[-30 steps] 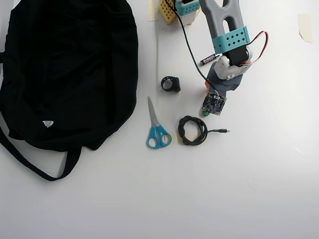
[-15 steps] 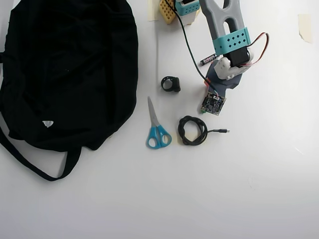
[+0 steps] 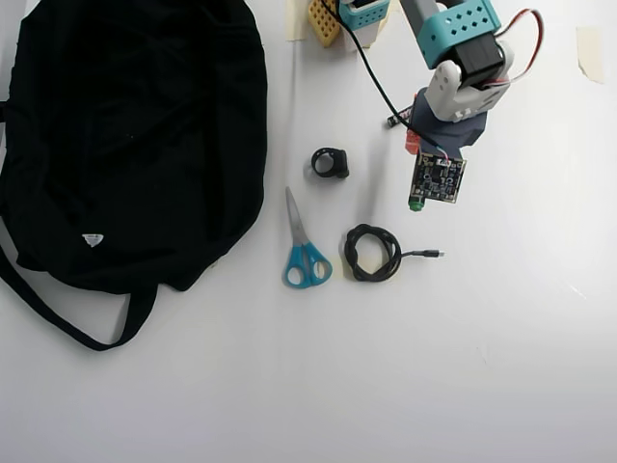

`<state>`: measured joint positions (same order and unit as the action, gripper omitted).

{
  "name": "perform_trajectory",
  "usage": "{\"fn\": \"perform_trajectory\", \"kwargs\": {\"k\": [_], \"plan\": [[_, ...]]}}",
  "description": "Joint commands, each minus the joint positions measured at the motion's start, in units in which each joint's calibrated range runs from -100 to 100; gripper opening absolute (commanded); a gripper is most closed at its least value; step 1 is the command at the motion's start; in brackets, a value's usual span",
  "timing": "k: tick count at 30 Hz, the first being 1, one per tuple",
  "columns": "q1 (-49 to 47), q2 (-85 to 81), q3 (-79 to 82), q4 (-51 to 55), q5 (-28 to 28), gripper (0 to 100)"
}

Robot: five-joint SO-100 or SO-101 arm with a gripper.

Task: Put the green marker into the black bag

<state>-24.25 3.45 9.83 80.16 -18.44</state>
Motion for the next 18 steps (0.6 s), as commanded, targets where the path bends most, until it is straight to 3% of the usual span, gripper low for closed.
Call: {"fn": "perform_trajectory", "kwargs": {"k": [1, 11, 18], "plan": [[2.3, -6.7, 2.2, 5.7, 4.1, 2], [8.8, -17.6, 2.7, 12.1, 13.4, 2], [13.4, -20.0, 2.2, 12.3, 13.7, 2]]}}
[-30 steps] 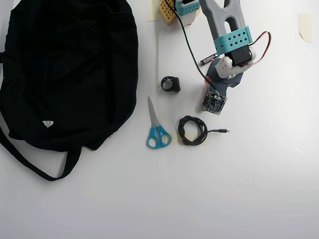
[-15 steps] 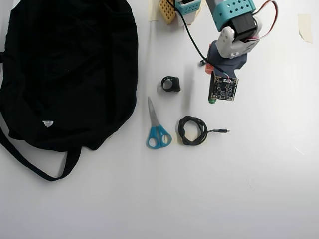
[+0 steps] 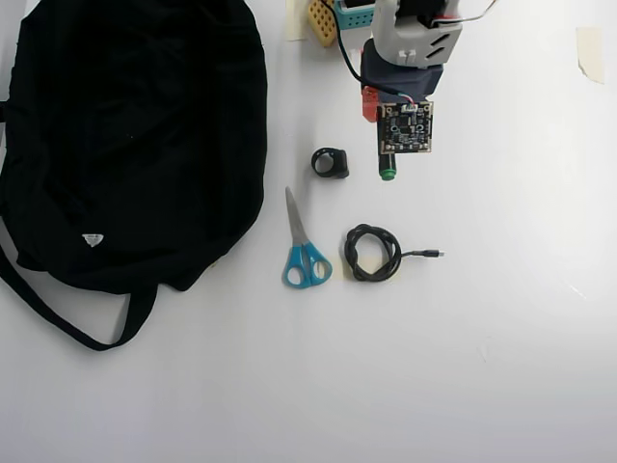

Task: Put the green marker into the black bag

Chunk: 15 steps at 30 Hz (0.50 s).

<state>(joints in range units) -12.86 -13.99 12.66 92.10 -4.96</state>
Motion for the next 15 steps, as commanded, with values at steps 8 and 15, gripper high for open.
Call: {"fn": "perform_trajectory", "kwargs": {"k": [8, 15], "plan": [[13.8, -2.5, -1.6, -0.5, -2.4, 2], [29.7, -2.4, -1.9, -3.9, -3.7, 2]]}}
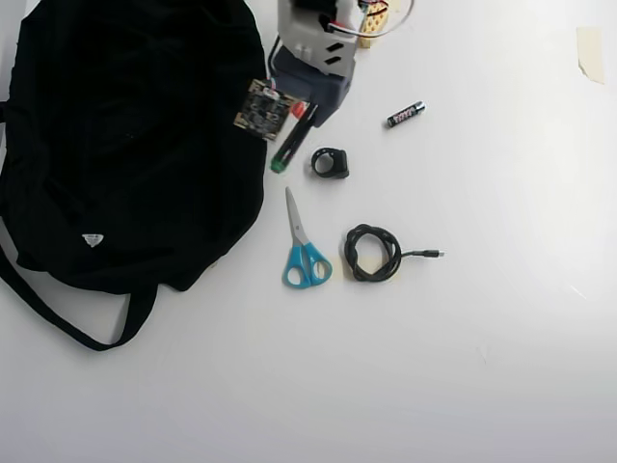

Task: Put the green marker into the black bag

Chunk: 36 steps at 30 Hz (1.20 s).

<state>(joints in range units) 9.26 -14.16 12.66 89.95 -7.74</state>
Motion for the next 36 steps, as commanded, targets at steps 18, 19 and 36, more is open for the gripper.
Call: {"fn": "perform_trajectory", "kwargs": {"k": [18, 19, 36], "plan": [[48.2, 6.2, -3.0, -21.7, -0.6, 2], [48.2, 10.1, -4.5, -22.9, -0.6, 2], [15.3, -9.1, -20.8, 5.0, -3.9, 2]]}}
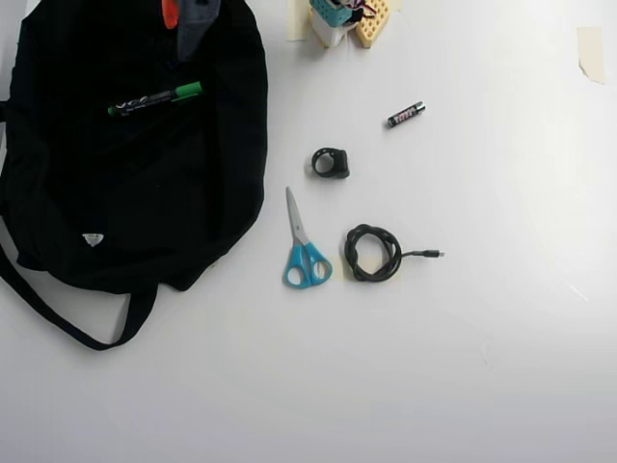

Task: Put the green marker into the black bag

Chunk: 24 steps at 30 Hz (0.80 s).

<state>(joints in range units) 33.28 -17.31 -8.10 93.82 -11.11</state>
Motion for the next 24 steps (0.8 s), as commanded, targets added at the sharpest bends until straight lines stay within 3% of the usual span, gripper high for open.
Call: {"fn": "perform_trajectory", "kwargs": {"k": [1, 3, 4, 6, 8, 24], "plan": [[-12.7, -6.1, 2.6, 0.2, -0.6, 2], [-20.1, -8.3, 10.3, -0.9, -7.9, 2], [-22.6, -9.9, 13.5, -0.6, -7.7, 2], [-23.9, -18.0, 26.2, -4.2, 0.6, 2], [-24.4, -21.8, 31.1, -6.5, 2.8, 2], [-36.7, -58.7, 77.7, -19.3, 3.5, 2]]}}
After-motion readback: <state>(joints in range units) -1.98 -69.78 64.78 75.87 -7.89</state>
